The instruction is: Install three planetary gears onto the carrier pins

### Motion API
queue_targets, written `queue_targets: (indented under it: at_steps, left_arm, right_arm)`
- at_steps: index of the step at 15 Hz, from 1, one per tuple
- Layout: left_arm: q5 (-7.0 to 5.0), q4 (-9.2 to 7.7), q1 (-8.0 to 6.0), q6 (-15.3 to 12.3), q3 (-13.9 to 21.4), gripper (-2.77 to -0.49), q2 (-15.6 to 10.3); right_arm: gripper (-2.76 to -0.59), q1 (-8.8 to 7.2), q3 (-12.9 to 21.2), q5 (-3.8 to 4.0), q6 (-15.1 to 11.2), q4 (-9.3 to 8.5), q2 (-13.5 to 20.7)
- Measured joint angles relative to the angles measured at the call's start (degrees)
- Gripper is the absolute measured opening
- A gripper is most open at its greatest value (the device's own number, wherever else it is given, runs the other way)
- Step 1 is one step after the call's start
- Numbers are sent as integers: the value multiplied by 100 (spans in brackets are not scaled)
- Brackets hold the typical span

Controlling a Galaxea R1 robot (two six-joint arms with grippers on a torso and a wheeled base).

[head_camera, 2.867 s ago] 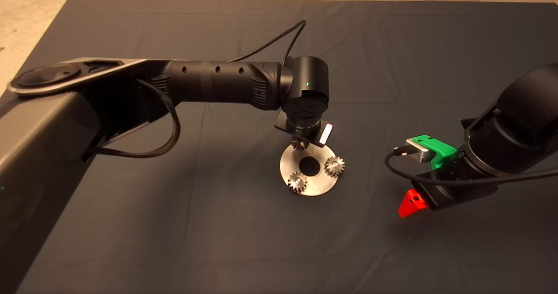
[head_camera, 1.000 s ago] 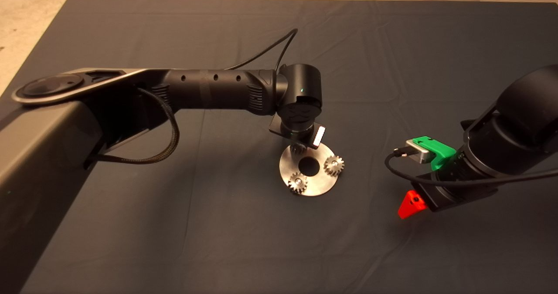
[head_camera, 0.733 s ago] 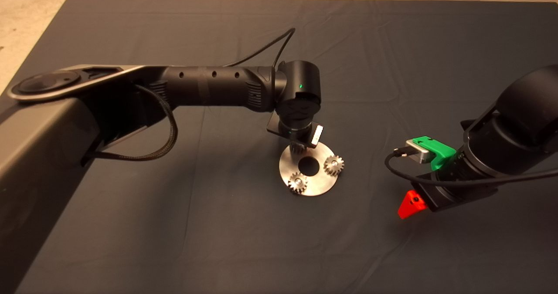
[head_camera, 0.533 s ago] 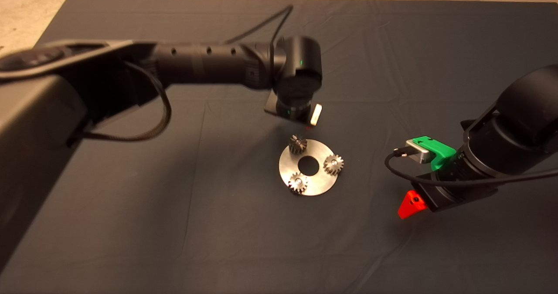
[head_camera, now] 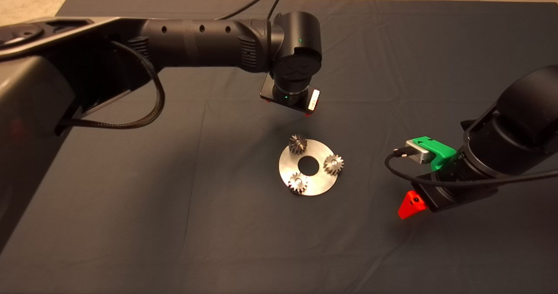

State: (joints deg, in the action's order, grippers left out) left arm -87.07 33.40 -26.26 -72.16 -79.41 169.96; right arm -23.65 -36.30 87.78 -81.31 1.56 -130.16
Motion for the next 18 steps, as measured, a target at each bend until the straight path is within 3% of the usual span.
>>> queue_targets:
  at_steps: [2,4,5,7,9,11,14,15,18]
  left_arm:
    - [2,5,0,-56,146,-89,-78]
    - [2,2,0,-350,717,-89,-381]
    - [2,0,0,-545,1161,-89,-602]
    - [-19,-66,-4,-1083,2128,-89,-1067]
    - [-23,-130,-15,-1970,3108,-89,-1447]
    - [-21,-384,-42,-2788,3897,-89,-1734]
    - [-33,-811,-213,-3854,4460,-89,-1952]
    - [-37,-1025,-254,-4037,4558,-89,-1971]
    - [-34,-1839,-442,-4458,4877,-89,-2010]
  right_arm:
    - [-89,0,1,0,-2,0,0]
    - [-89,0,41,3,-121,4,-2]
    - [-89,0,121,4,-225,5,-5]
    - [-89,-2,304,13,-509,33,-150]
    - [-89,-24,412,3,-903,96,-419]
    - [-89,-116,500,6,-1482,177,-750]
    - [-89,-452,709,6,-2505,345,-1329]
    - [-89,-570,800,6,-2843,373,-1535]
    - [-89,-851,1009,2,-3375,422,-2009]
